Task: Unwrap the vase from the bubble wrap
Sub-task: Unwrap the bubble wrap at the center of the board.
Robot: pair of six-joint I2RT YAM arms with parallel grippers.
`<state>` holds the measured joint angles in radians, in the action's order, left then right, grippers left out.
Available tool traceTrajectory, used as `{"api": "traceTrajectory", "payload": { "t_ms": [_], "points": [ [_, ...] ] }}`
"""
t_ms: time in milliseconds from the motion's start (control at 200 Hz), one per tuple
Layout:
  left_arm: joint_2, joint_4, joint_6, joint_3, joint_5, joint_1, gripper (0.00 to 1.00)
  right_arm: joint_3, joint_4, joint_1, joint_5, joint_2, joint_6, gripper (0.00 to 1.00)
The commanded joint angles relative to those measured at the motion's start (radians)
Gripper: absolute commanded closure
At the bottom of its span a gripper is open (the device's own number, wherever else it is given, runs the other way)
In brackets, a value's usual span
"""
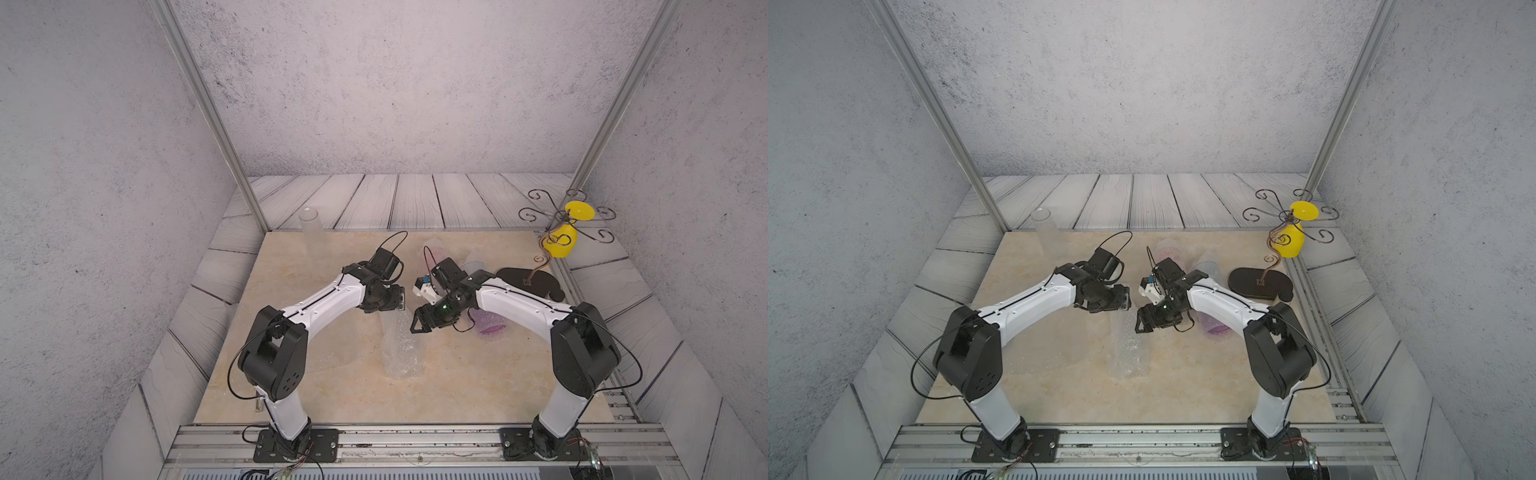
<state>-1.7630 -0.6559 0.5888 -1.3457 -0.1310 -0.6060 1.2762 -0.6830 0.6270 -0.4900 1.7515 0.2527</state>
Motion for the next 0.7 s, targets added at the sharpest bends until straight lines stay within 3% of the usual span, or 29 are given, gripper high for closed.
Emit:
{"api": "traceTrajectory", "payload": {
  "t_ms": [0, 110, 250, 400, 515, 640, 696],
  "points": [
    [-0.025, -0.023, -0.015, -0.008, -0.015, 0.003, 0.31, -0.041, -0.006, -0.019, -0.012, -0.052, 0.015, 0.24],
    [-0.018, -0.002, -0.007, 0.032, -0.035, 0.003, 0.55, -0.06, -0.027, -0.03, 0.003, -0.1, 0.004, 0.24],
    [0.018, 0.023, -0.021, 0.086, -0.064, -0.004, 0.61, -0.067, -0.056, -0.032, 0.028, -0.149, -0.017, 0.24],
    [0.073, 0.032, -0.029, 0.147, -0.085, -0.026, 0.76, -0.094, -0.066, -0.032, 0.055, -0.193, -0.03, 0.24],
    [0.137, 0.065, -0.032, 0.209, -0.087, -0.087, 0.81, -0.183, 0.033, -0.032, -0.017, -0.272, -0.014, 0.24],
    [0.175, 0.079, -0.003, 0.265, -0.087, -0.165, 0.98, -0.248, 0.098, -0.033, -0.052, -0.314, 0.007, 0.22],
    [0.2, 0.112, 0.022, 0.302, -0.098, -0.193, 1.0, -0.252, 0.09, -0.033, -0.063, -0.305, -0.003, 0.22]
  ]
}}
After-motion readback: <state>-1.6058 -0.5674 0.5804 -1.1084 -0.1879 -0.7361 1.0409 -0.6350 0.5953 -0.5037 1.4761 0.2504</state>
